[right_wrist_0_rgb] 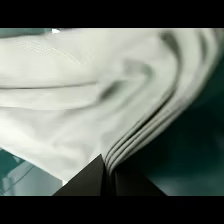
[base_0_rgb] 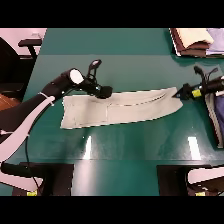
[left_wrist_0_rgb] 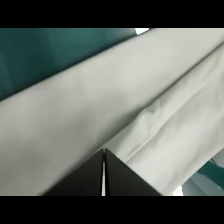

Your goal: Fold the shirts.

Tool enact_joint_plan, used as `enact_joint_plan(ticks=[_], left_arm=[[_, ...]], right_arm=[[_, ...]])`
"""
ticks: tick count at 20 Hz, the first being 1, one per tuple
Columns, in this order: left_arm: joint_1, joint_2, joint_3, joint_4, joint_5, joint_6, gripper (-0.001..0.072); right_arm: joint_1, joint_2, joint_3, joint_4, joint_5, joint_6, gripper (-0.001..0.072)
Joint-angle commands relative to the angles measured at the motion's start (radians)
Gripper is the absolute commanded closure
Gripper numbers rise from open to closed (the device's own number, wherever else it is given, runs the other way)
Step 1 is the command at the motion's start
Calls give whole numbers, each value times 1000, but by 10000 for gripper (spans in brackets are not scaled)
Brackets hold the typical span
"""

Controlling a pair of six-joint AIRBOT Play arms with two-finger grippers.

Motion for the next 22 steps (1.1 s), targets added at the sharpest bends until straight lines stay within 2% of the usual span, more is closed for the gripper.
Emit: enact_joint_plan(ticks=[1,5,9,17,19,22], left_arm=[[-51,-79,71,-8,-6,0,678],[-87,-162,148,-13,-13,-5,677],[-117,-219,206,-19,-37,-21,678],[-128,-219,206,45,-4,-28,677],[-107,-208,207,48,-19,-26,678],[3,-122,208,79,-62,-27,678]], right_arm=[[99,116,120,8,8,34,688],[225,234,248,34,-17,92,688],[343,253,343,112,-26,111,688],[530,251,355,113,-109,111,688],[571,251,355,113,-142,111,688],[621,251,355,113,-182,111,688]])
